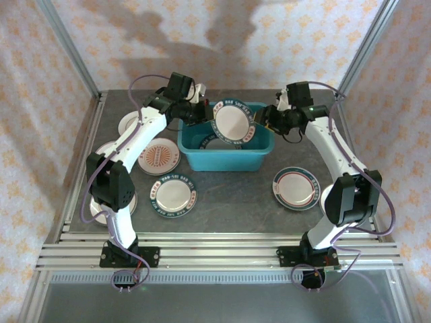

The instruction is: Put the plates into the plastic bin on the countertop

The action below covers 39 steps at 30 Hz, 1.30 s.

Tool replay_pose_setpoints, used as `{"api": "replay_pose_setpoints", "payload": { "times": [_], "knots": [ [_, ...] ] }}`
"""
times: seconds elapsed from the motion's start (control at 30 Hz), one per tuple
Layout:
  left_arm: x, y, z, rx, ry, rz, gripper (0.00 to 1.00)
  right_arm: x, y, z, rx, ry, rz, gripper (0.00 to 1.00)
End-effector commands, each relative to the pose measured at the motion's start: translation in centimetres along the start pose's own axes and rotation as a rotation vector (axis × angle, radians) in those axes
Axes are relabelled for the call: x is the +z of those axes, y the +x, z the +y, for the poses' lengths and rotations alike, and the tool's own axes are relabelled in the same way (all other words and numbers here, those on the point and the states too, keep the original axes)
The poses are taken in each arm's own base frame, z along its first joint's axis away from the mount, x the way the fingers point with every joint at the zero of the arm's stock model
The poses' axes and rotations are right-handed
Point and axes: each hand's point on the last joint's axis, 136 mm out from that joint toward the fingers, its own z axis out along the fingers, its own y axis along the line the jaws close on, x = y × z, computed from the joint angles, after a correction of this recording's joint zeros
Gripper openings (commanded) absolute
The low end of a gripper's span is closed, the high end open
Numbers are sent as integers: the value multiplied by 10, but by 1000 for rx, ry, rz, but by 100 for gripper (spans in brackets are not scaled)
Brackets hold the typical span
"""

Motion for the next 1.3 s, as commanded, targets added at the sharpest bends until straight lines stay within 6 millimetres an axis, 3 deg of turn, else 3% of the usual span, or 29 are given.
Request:
{"api": "replay_pose_setpoints", "payload": {
  "times": [0.0,0.2,0.5,0.6,0.97,1.27],
  "knots": [
    [-15,-8,-7,11,24,-42,0,-15,-10,0,-41,59,-44,57],
    [-1,-3,8,3,-15,-4,0,-26,-17,8,-64,53,-85,58],
    [14,8,31,12,-81,41,0,-60,-27,10,-102,104,-213,58],
    [29,15,44,-4,-100,73,0,-67,-27,8,-105,118,-243,58],
    [49,23,66,-16,-160,98,0,-66,-17,-5,-82,152,-243,58],
    [59,32,83,-14,-209,122,0,-76,-16,-12,-75,190,-287,58]
  ]
}}
